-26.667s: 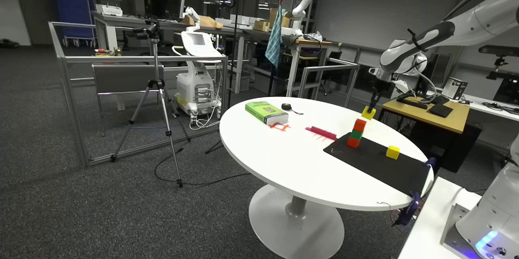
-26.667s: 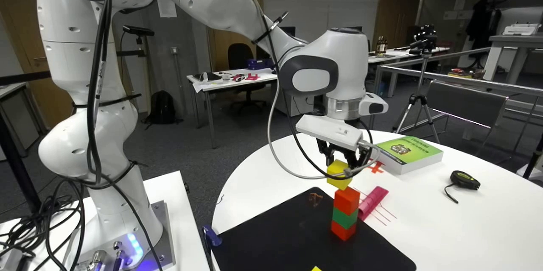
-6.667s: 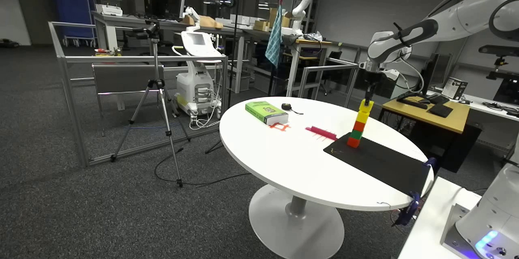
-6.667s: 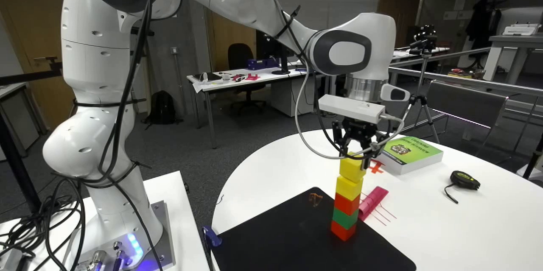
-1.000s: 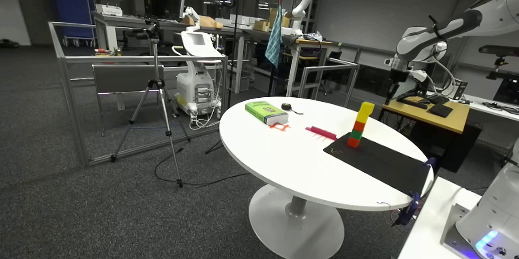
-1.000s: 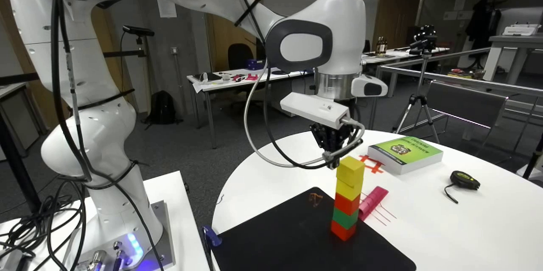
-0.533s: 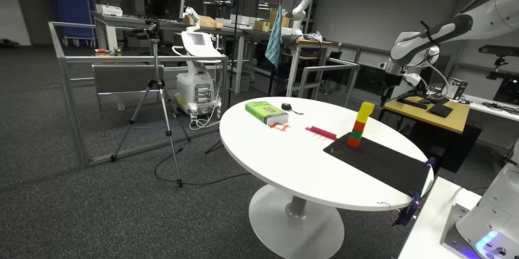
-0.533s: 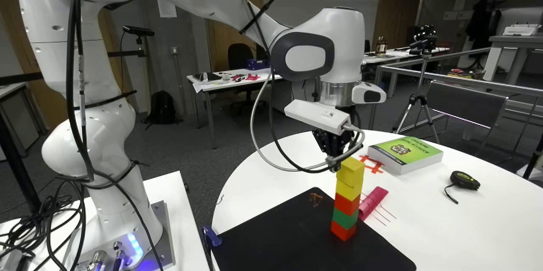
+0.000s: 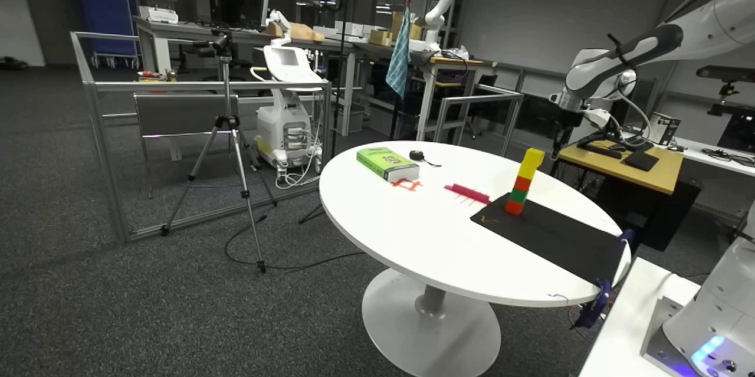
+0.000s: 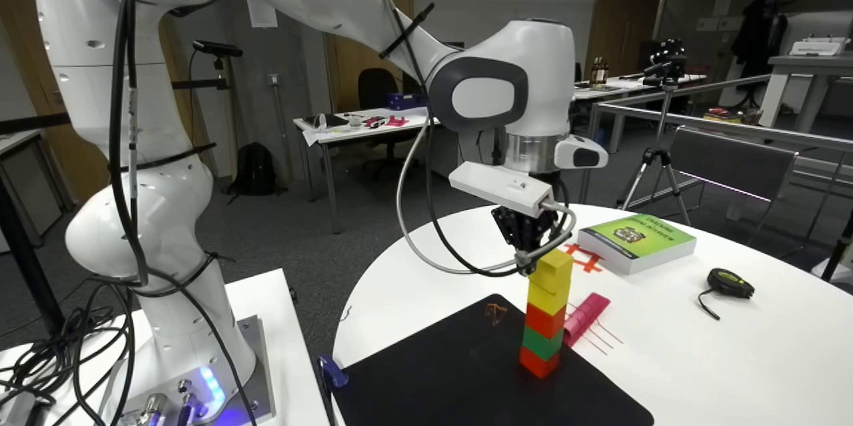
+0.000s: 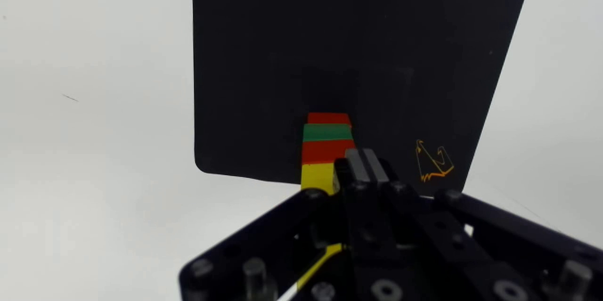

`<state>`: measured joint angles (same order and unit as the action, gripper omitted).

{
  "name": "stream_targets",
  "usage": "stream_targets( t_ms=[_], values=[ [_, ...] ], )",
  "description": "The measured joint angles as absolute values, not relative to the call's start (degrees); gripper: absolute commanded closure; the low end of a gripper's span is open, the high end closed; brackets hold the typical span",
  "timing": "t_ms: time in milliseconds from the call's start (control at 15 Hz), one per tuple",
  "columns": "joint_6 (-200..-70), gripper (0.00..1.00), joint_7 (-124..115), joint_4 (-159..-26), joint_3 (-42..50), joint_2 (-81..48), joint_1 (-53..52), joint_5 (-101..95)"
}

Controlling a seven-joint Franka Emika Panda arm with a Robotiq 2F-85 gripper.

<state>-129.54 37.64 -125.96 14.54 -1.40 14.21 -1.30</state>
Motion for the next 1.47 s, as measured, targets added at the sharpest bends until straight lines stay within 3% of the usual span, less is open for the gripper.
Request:
stream_targets(
  t_ms=[1467],
  values=[
    [-129.67,1.0,39.05,-122.66,14.4,-4.15,14.21,-2.16]
  ],
)
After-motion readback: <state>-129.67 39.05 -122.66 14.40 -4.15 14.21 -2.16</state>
